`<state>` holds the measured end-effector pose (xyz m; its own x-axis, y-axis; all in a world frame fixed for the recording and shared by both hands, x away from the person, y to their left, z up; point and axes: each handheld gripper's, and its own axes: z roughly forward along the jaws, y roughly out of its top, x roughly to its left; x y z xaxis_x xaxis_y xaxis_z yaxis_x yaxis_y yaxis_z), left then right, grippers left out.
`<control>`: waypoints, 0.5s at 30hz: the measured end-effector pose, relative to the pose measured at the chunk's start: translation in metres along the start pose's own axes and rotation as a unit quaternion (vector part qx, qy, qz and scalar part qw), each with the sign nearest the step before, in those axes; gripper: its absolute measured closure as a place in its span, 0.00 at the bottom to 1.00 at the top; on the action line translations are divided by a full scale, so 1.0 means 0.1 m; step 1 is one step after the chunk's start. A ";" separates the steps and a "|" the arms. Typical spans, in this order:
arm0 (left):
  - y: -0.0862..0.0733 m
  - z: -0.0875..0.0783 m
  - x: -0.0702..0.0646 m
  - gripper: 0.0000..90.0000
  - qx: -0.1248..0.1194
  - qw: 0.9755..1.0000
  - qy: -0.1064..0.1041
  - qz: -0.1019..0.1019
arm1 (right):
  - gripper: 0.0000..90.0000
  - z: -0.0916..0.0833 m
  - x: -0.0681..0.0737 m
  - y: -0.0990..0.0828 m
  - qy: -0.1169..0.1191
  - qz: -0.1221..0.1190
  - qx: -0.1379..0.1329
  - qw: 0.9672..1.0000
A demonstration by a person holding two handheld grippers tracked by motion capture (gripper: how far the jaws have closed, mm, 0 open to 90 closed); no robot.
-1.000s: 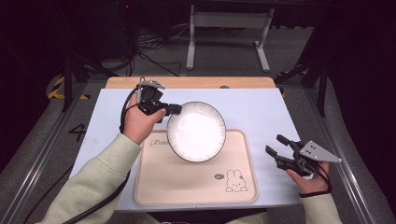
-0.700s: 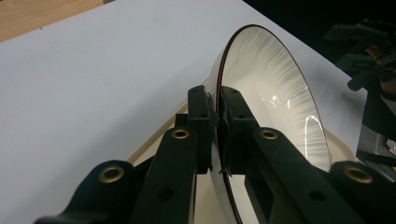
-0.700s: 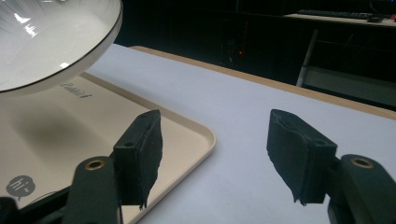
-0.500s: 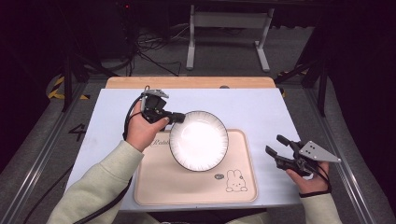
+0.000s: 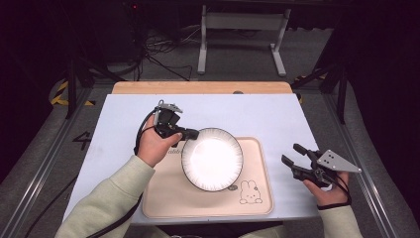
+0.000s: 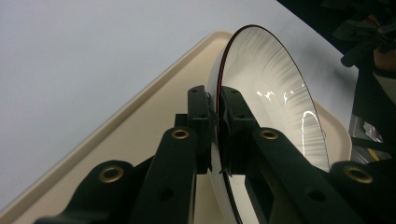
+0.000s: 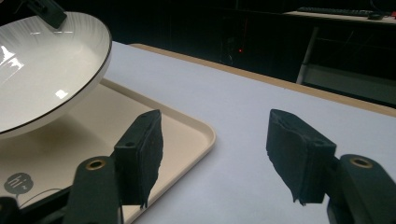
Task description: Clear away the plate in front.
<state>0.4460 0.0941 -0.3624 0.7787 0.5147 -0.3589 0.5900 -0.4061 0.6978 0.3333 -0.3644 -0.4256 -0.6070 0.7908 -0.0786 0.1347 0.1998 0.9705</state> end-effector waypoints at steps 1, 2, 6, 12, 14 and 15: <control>-0.01 0.01 0.00 0.94 0.002 1.000 -0.001 0.000 | 0.41 0.00 0.00 0.00 0.000 0.000 0.000 1.000; -0.02 0.02 0.01 0.94 0.005 1.000 -0.001 0.000 | 0.41 0.00 0.00 0.00 0.000 0.000 0.000 1.000; -0.05 0.06 0.02 0.94 0.012 1.000 -0.007 -0.002 | 0.41 0.00 0.00 0.00 -0.001 0.000 0.001 1.000; -0.10 0.11 0.03 0.93 0.020 1.000 -0.014 -0.004 | 0.41 0.00 0.00 0.00 -0.001 0.000 0.001 1.000; -0.12 0.13 0.04 0.93 0.021 1.000 -0.019 -0.006 | 0.41 0.00 0.00 0.00 -0.002 0.001 0.000 1.000; -0.13 0.14 0.05 0.93 0.021 1.000 -0.022 -0.008 | 0.41 0.00 0.00 0.00 -0.002 0.000 0.001 1.000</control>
<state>0.4446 0.0914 -0.3819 0.7768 0.4881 -0.3978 0.6106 -0.4296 0.6652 0.3334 -0.3645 -0.4258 -0.6037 0.7933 -0.0786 0.1361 0.1997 0.9704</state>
